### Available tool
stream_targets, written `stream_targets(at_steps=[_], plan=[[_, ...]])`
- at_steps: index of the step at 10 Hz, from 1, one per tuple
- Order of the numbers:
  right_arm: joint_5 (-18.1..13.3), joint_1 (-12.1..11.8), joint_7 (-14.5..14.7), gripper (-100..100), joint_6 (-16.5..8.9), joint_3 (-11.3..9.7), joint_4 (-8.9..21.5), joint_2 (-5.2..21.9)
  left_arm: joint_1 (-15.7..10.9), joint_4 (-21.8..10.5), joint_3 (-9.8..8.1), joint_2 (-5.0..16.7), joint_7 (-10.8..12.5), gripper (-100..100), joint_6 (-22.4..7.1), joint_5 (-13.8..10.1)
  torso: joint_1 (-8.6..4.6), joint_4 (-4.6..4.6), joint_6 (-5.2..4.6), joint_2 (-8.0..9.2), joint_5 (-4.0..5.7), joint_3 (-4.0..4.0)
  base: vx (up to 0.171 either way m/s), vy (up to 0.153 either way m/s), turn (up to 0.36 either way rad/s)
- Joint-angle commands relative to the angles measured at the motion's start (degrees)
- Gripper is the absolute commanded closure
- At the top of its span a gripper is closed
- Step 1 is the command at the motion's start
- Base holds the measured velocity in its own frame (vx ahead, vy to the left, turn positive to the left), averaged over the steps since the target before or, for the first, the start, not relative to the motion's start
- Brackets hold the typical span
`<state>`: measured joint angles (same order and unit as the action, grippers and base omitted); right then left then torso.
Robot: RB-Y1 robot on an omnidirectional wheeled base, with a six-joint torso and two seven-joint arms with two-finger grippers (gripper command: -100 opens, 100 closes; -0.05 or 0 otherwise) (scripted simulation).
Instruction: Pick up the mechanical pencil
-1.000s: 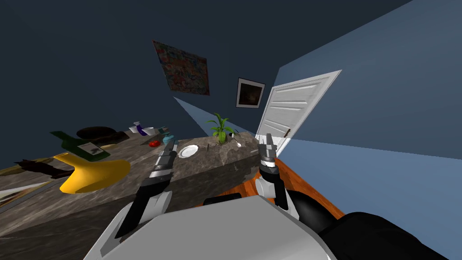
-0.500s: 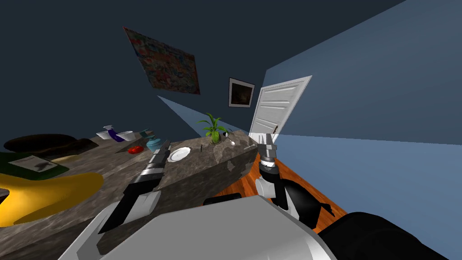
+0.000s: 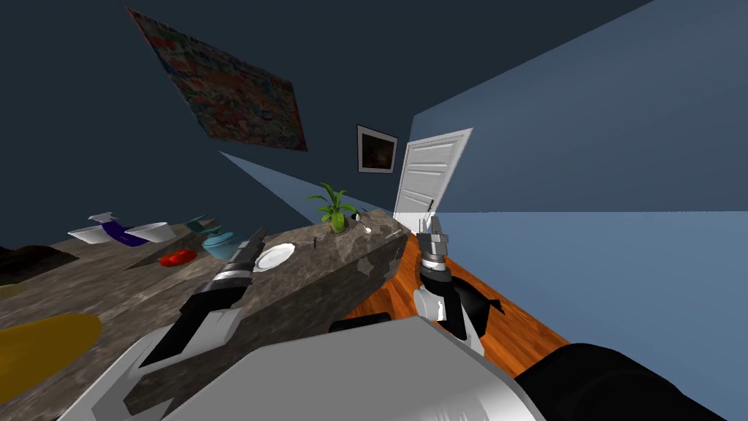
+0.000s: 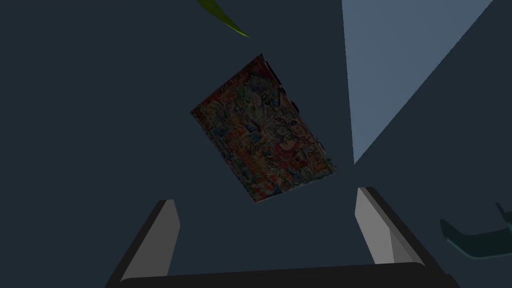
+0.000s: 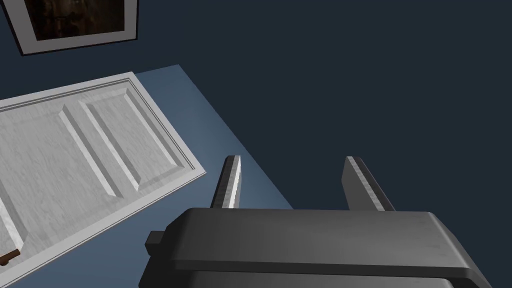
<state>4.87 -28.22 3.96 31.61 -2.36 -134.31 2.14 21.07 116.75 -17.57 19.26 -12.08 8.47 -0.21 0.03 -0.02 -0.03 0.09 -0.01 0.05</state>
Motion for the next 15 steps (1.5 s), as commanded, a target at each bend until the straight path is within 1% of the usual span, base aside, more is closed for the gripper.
stream_targets(at_steps=[1, 2, 3, 4, 5, 6, 7, 8, 9, 10, 11, 12, 13, 14, 15], plan=[[0.0, 0.0, 0.0, 0, 0.0, 0.0, 0.0, 0.0, -0.2, -0.3, -1.01, 1.0, -0.2, -100, -2.3, -0.6, 0.00, 0.00, 0.00, 0.00, 0.00, 0.00, -0.022, 0.002, -0.134], [0.0, 0.0, 0.0, 0, 0.0, 0.0, 0.0, 0.0, -0.9, -1.8, -2.80, 2.8, -0.7, -100, -4.3, -1.8, 0.03, 0.00, 0.07, -0.01, -0.01, 0.00, -0.023, 0.000, -0.249], [0.0, 0.0, 0.0, 0, 0.0, 0.0, 0.0, 0.0, -0.9, -1.8, -2.80, 2.8, -0.7, -100, -5.2, -1.8, 0.04, 0.00, 0.02, 0.00, 0.00, 0.00, -0.023, 0.005, -0.181], [0.0, 0.0, 0.0, 0, 0.0, 0.0, 0.0, 0.0, -1.5, -3.3, -4.55, 4.6, -1.3, -100, -7.7, -3.2, 0.05, 0.00, 0.06, -0.01, -0.01, 0.00, -0.025, -0.001, -0.321], [0.0, 0.0, 0.0, 0, 0.0, 0.0, 0.0, 0.0, -1.5, -3.3, -4.55, 4.6, -1.3, -100, -8.3, -3.2, 0.04, 0.00, 0.01, -0.01, -0.01, -0.01, -0.021, 0.009, -0.151], [0.0, 0.0, 0.0, 0, 0.0, 0.0, 0.0, 0.0, -2.2, -5.0, -6.27, 6.3, -1.9, -100, -10.0, -4.6, 0.07, 0.00, 0.08, -0.01, -0.02, 0.00, -0.028, 0.012, -0.333], [0.0, 0.0, 0.0, 0, 0.0, 0.0, 0.0, 0.0, -2.2, -5.0, -6.27, 6.3, -1.9, -100, -11.4, -4.6, 0.08, 0.00, 0.01, 0.00, -0.02, 0.00, -0.024, 0.013, -0.179], [0.0, 0.0, 0.0, 0, 0.0, 0.0, 0.0, 0.0, -2.8, -6.7, -7.92, 8.0, -2.5, -100, -12.9, -6.2, 0.09, 0.00, 0.08, -0.01, -0.02, 0.00, -0.025, 0.008, -0.325], [0.0, 0.0, 0.0, 0, 0.0, 0.0, 0.0, 0.0, -2.8, -6.7, -7.92, 8.0, -2.5, -100, -15.0, -6.2, 0.08, 0.00, 0.01, -0.01, -0.01, 0.00, -0.023, 0.016, -0.150], [0.0, 0.0, 0.0, 0, 0.0, 0.0, 0.0, 0.0, -3.5, -8.4, -9.50, 9.7, -3.2, -100, -17.1, -7.8, 0.10, 0.00, 0.10, -0.01, -0.03, 0.00, -0.028, 0.019, -0.278], [0.0, 0.0, 0.0, 0, 0.0, 0.0, 0.0, 0.0, -3.5, -8.4, -9.50, 9.7, -3.2, -100, -18.5, -7.8, 0.14, 0.00, 0.04, 0.00, -0.03, 0.00, -0.023, 0.023, -0.202], [0.0, 0.0, 0.0, 0, 0.0, 0.0, 0.0, 0.0, -4.0, -10.2, -10.97, 11.4, -4.0, -100, -20.2, -9.6, 0.13, 0.00, 0.07, -0.02, -0.04, -0.01, -0.026, 0.018, -0.353], [0.0, 0.0, 0.0, 0, 0.0, 0.0, 0.0, 0.0, -4.0, -10.2, -10.97, 11.4, -4.0, -100, -21.8, -9.6, 0.13, 0.00, 0.03, -0.02, -0.03, -0.01, -0.024, 0.025, -0.174], [0.0, 0.0, 0.0, 0, 0.0, 0.0, 0.0, 0.0, -4.0, -10.2, -10.97, 11.4, -4.0, -100, -22.3, -9.6, 0.14, 0.00, 0.10, -0.02, -0.04, -0.01, -0.009, 0.012, 0.019], [0.0, 0.0, 0.0, 0, 0.0, 0.0, 0.0, 0.0, -4.6, -12.1, -12.34, 13.0, -4.8, -100, -24.6, -11.5, 0.11, 0.01, 0.12, -0.06, -0.03, -0.03, -0.014, 0.013, -0.343]])
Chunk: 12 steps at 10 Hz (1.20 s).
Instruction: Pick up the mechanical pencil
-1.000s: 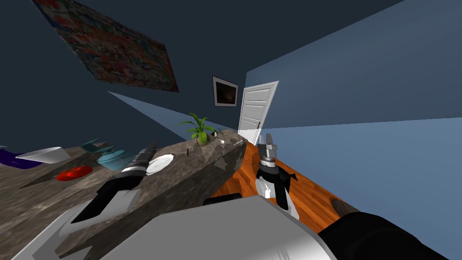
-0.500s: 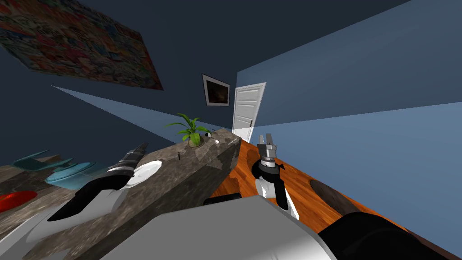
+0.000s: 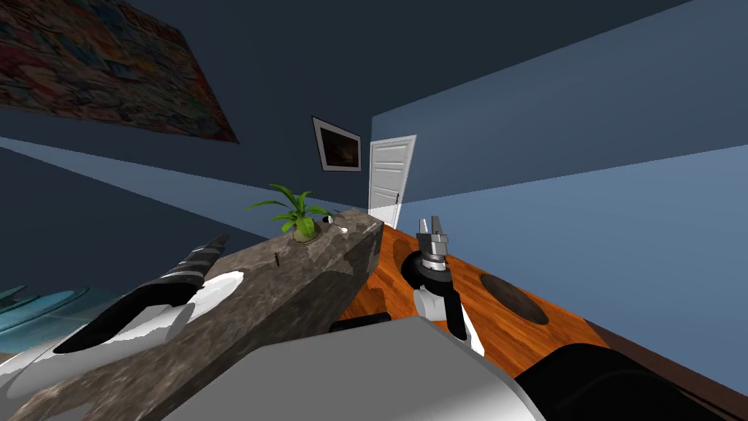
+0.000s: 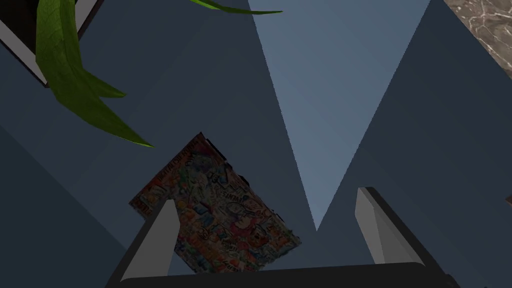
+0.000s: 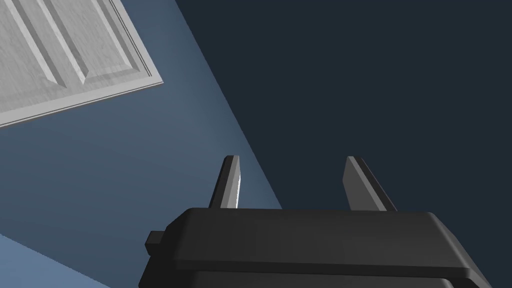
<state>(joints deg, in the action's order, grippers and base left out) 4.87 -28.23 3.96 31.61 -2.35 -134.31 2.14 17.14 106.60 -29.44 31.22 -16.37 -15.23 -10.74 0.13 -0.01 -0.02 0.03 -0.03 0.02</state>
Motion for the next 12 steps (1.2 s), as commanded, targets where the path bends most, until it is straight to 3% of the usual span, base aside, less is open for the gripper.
stream_targets(at_steps=[1, 4, 6, 7, 8, 9, 11, 12], plan=[[0.0, 0.0, 0.0, 0, 0.0, 0.0, 0.0, 0.0, -0.7, -1.9, -0.46, 1.1, -0.5, -100, -2.4, -0.9, 0.00, 0.00, 0.00, 0.00, 0.00, 0.00, -0.020, 0.026, -0.211], [0.0, 0.0, 0.0, 0, 0.0, 0.0, 0.0, 0.0, -1.7, -5.7, -2.80, 4.3, -2.2, -100, -8.2, -5.0, 0.10, -0.01, 0.12, 0.05, -0.03, 0.03, -0.031, 0.035, -0.268], [0.0, 0.0, 0.0, 0, 0.0, 0.0, 0.0, 0.0, -1.7, -5.7, -2.80, 4.3, -2.2, -100, -10.3, -5.0, 0.10, -0.01, 0.09, 0.03, -0.03, 0.02, -0.016, 0.028, -0.105], [0.0, 0.0, 0.0, 0, 0.0, 0.0, 0.0, 0.0, -2.1, -7.6, -3.77, 5.9, -3.1, -100, -12.6, -7.1, 0.05, 0.00, 0.13, -0.01, -0.03, 0.00, -0.021, 0.025, -0.278], [0.0, 0.0, 0.0, 0, 0.0, 0.0, 0.0, 0.0, -2.1, -7.6, -3.77, 5.9, -3.1, -100, -14.1, -7.1, 0.06, 0.00, 0.03, 0.00, -0.02, 0.00, -0.026, 0.037, -0.246], [0.0, 0.0, 0.0, 0, 0.0, 0.0, 0.0, 0.0, -2.6, -9.5, -4.58, 7.4, -4.0, -100, -15.8, -9.2, 0.09, 0.00, 0.09, 0.02, -0.03, 0.01, -0.038, 0.039, -0.302], [0.0, 0.0, 0.0, 0, 0.0, 0.0, 0.0, 0.0, -2.6, -9.5, -4.58, 7.4, -4.0, -100, -18.5, -9.2, 0.14, -0.01, 0.11, 0.04, -0.05, 0.03, -0.023, 0.037, -0.093], [0.0, 0.0, 0.0, 0, 0.0, 0.0, 0.0, 0.0, -2.9, -11.4, -5.26, 8.8, -4.9, -100, -20.7, -11.5, 0.08, 0.00, 0.14, -0.01, -0.04, 0.00, -0.022, 0.027, -0.286]])
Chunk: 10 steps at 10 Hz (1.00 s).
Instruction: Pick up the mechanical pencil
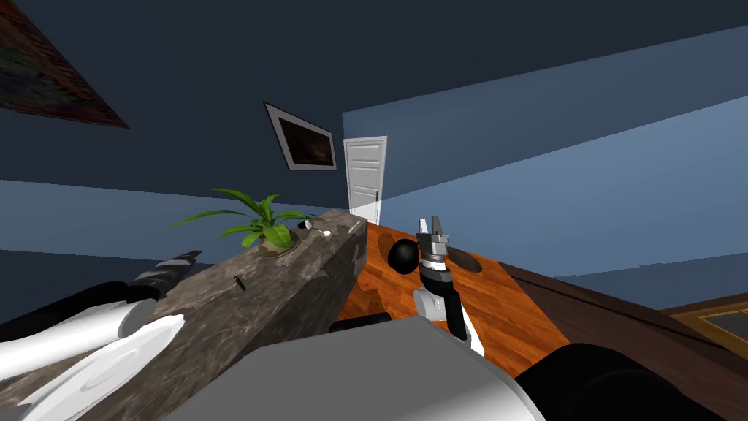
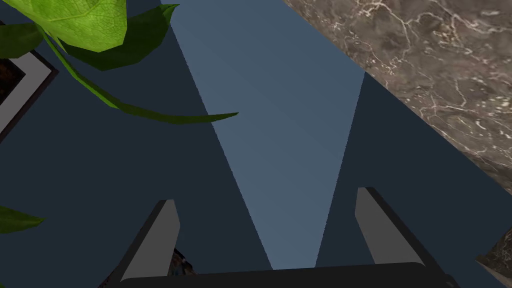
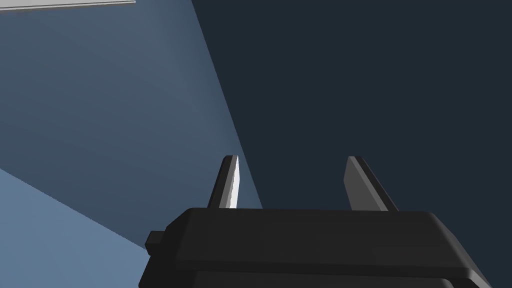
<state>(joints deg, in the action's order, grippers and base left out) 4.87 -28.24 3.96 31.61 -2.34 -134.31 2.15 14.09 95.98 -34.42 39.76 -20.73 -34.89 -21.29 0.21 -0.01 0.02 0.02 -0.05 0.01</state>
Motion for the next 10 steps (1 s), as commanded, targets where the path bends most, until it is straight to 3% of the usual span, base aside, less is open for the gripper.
stream_targets(at_steps=[1, 2, 3, 5, 6, 8, 9, 10], plan=[[0.0, 0.0, 0.0, 0, 0.0, 0.0, 0.0, 0.0, 0.1, -0.8, -0.28, 0.3, -0.6, -100, -2.9, -0.9, 0.00, 0.00, 0.00, 0.00, 0.00, 0.00, -0.026, 0.034, -0.226], [0.0, 0.0, 0.0, 0, 0.0, 0.0, 0.0, 0.0, 0.1, -0.8, -0.28, 0.3, -0.6, -100, -3.0, -0.9, 0.02, 0.00, 0.07, 0.01, -0.02, 0.01, -0.014, 0.024, 0.002], [0.0, 0.0, 0.0, 0, 0.0, 0.0, 0.0, 0.0, -0.2, -2.7, -0.81, 1.7, -1.5, -100, -5.1, -3.2, -0.02, 0.00, 0.11, -0.01, -0.01, 0.00, -0.032, 0.042, -0.287], [0.0, 0.0, 0.0, 0, 0.0, 0.0, 0.0, 0.0, -0.2, -2.7, -0.81, 1.7, -1.5, -100, -7.1, -3.2, 0.07, -0.01, 0.09, 0.03, -0.03, 0.02, -0.023, 0.039, -0.097], [0.0, 0.0, 0.0, 0, 0.0, 0.0, 0.0, 0.0, -0.5, -4.5, -1.20, 3.0, -2.5, -100, -9.4, -5.5, 0.00, 0.00, 0.12, -0.01, -0.02, 0.00, -0.026, 0.031, -0.282], [0.0, 0.0, 0.0, 0, 0.0, 0.0, 0.0, 0.0, -0.5, -4.5, -1.20, 3.0, -2.5, -100, -11.2, -5.5, 0.05, -0.01, 0.09, 0.04, -0.02, 0.03, -0.032, 0.035, -0.100], [0.0, 0.0, 0.0, 0, 0.0, 0.0, 0.0, 0.0, -0.7, -6.4, -1.46, 4.3, -3.5, -100, -13.5, -7.7, 0.00, -0.01, 0.12, 0.01, -0.02, 0.01, -0.033, 0.030, -0.278], [0.0, 0.0, 0.0, 0, 0.0, 0.0, 0.0, 0.0, -0.7, -6.4, -1.46, 4.3, -3.5, -100, -14.9, -7.7, 0.02, 0.00, 0.02, 0.02, -0.01, 0.01, -0.037, 0.048, -0.199]])
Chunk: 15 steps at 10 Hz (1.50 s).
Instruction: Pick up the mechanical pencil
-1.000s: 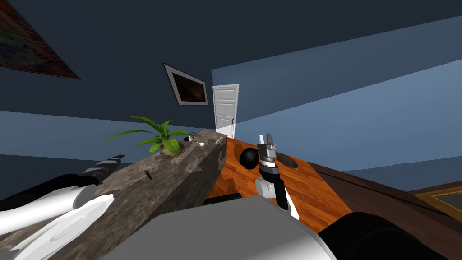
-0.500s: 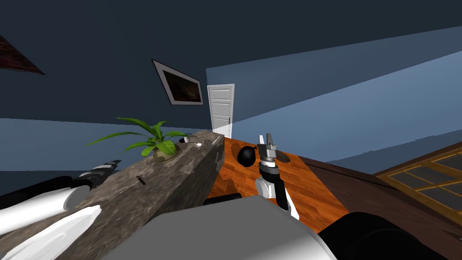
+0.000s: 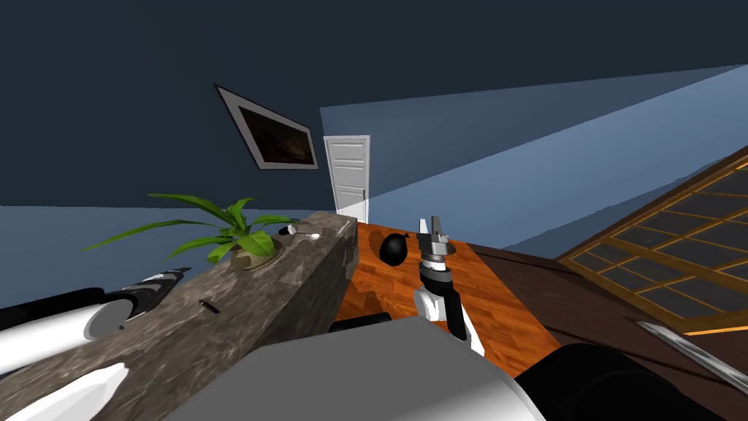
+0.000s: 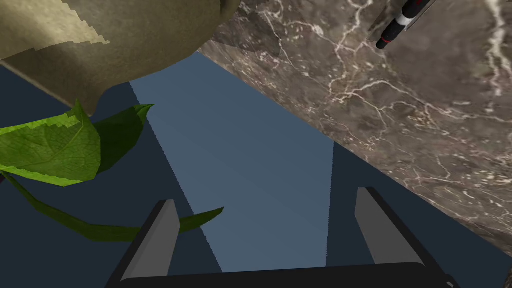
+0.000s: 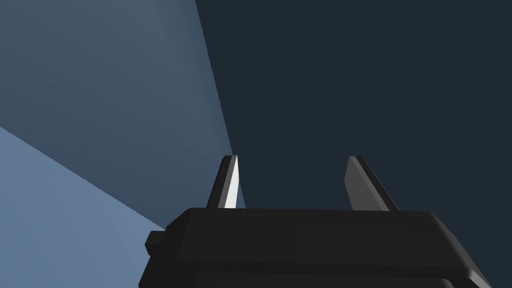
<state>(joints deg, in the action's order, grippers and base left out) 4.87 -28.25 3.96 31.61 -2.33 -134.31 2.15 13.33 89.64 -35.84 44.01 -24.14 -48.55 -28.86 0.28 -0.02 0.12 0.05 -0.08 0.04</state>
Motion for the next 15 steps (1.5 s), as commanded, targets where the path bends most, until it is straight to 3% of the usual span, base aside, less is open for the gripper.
stream_targets(at_steps=[1, 2, 3, 4, 6, 7, 9, 10, 11, 12, 15], plan=[[0.0, 0.0, 0.0, 0, 0.0, 0.0, 0.0, 0.0, 0.0, 0.0, -0.04, 0.0, -0.1, -100, -1.6, -0.2, 0.00, 0.00, 0.00, 0.00, 0.00, 0.00, -0.015, 0.031, 0.018], [0.0, 0.0, 0.0, 0, 0.0, 0.0, 0.0, 0.0, -0.2, -1.8, -0.17, 1.2, -1.0, -100, -3.9, -2.4, -0.04, 0.01, 0.04, -0.04, 0.00, -0.02, -0.030, 0.035, -0.271], [0.0, 0.0, 0.0, 0, 0.0, 0.0, 0.0, 0.0, -0.2, -1.8, -0.17, 1.2, -1.0, -100, -5.4, -2.4, -0.03, 0.01, -0.07, -0.03, 0.01, -0.02, -0.034, 0.055, -0.201], [0.0, 0.0, 0.0, 0, 0.0, 0.0, 0.0, 0.0, -0.3, -3.5, -0.19, 2.4, -2.0, -100, -6.9, -4.7, 0.03, 0.01, 0.00, -0.03, -0.01, -0.02, -0.050, 0.048, -0.209], [0.0, 0.0, 0.0, 0, 0.0, 0.0, 0.0, 0.0, -0.3, -3.5, -0.19, 2.4, -2.0, -100, -9.5, -4.7, 0.04, -0.01, 0.01, 0.03, -0.01, 0.02, -0.035, 0.044, -0.089], [0.0, 0.0, 0.0, 0, 0.0, 0.0, 0.0, 0.0, -0.4, -5.1, -0.10, 3.4, -2.9, -100, -11.4, -6.9, -0.01, 0.00, 0.04, -0.02, -0.01, -0.01, -0.041, 0.051, -0.197], [0.0, 0.0, 0.0, 0, 0.0, 0.0, 0.0, 0.0, -0.4, -5.1, -0.10, 3.4, -2.9, -100, -13.2, -6.9, 0.04, 0.00, 0.01, 0.00, -0.02, 0.00, -0.029, 0.038, -0.101], [0.0, 0.0, 0.0, 0, 0.0, 0.0, 0.0, 0.0, -0.5, -6.7, 0.09, 4.3, -3.8, -100, -15.3, -9.0, -0.05, 0.01, 0.04, -0.06, 0.00, -0.03, -0.026, 0.039, -0.227], [0.0, 0.0, 0.0, 0, 0.0, 0.0, 0.0, 0.0, -0.5, -6.7, 0.09, 4.3, -3.8, -100, -16.7, -9.0, -0.01, 0.01, -0.03, -0.06, 0.00, -0.03, -0.042, 0.046, -0.168], [0.0, 0.0, 0.0, 0, 0.0, 0.0, 0.0, 0.0, -0.6, -8.1, 0.36, 5.2, -4.7, -100, -18.4, -11.0, 0.01, 0.00, 0.02, -0.02, -0.01, -0.01, -0.054, 0.048, -0.232], [0.0, 0.0, 0.0, 0, 0.0, 0.0, 0.0, 0.0, -0.6, -9.5, 0.70, 6.0, -5.5, -100, -23.0, -12.9, 0.12, -0.02, -0.01, 0.06, -0.02, 0.04, -0.057, 0.060, -0.147]])
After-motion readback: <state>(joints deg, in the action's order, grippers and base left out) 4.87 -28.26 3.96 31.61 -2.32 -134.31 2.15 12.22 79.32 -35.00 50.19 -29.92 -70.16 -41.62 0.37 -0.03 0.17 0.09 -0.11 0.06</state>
